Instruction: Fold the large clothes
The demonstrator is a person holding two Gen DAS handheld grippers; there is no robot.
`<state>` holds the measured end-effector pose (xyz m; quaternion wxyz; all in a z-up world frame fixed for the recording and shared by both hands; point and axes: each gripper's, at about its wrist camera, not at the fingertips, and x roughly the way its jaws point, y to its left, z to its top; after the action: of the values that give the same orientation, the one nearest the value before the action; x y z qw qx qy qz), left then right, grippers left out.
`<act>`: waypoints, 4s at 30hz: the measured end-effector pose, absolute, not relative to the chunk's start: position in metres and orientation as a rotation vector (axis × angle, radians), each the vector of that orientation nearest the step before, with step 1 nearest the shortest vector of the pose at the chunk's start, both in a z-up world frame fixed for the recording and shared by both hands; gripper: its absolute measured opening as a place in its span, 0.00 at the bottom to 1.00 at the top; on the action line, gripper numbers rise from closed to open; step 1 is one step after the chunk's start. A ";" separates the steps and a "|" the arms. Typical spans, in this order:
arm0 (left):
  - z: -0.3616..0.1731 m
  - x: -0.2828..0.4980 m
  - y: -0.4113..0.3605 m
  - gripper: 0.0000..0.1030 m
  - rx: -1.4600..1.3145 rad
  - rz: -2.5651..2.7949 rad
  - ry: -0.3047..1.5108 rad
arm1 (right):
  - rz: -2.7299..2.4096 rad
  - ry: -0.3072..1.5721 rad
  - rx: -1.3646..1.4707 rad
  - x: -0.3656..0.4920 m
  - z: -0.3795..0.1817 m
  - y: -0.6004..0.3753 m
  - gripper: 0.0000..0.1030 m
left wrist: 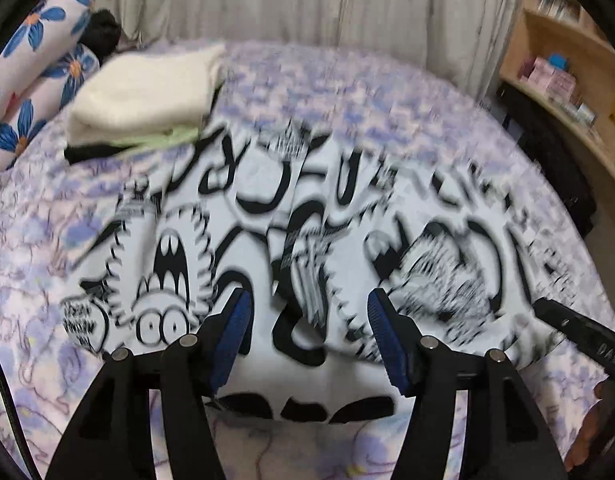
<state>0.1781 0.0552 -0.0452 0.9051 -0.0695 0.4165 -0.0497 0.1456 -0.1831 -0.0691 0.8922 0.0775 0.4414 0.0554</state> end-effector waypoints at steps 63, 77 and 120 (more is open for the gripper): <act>-0.054 0.187 0.040 0.71 -0.072 0.054 1.038 | 0.054 0.924 0.101 0.162 -0.078 -0.170 0.26; -0.036 0.118 0.075 0.72 -0.148 -0.014 1.066 | 0.137 0.884 0.013 0.103 -0.050 -0.128 0.47; -0.038 0.179 0.097 0.10 -0.329 -0.060 0.625 | 0.182 0.906 -0.055 0.195 -0.132 -0.082 0.34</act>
<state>0.1788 0.0973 -0.0379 0.9378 -0.1611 0.3062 -0.0292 0.1947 -0.0820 -0.1323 0.8948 -0.0265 0.4368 0.0880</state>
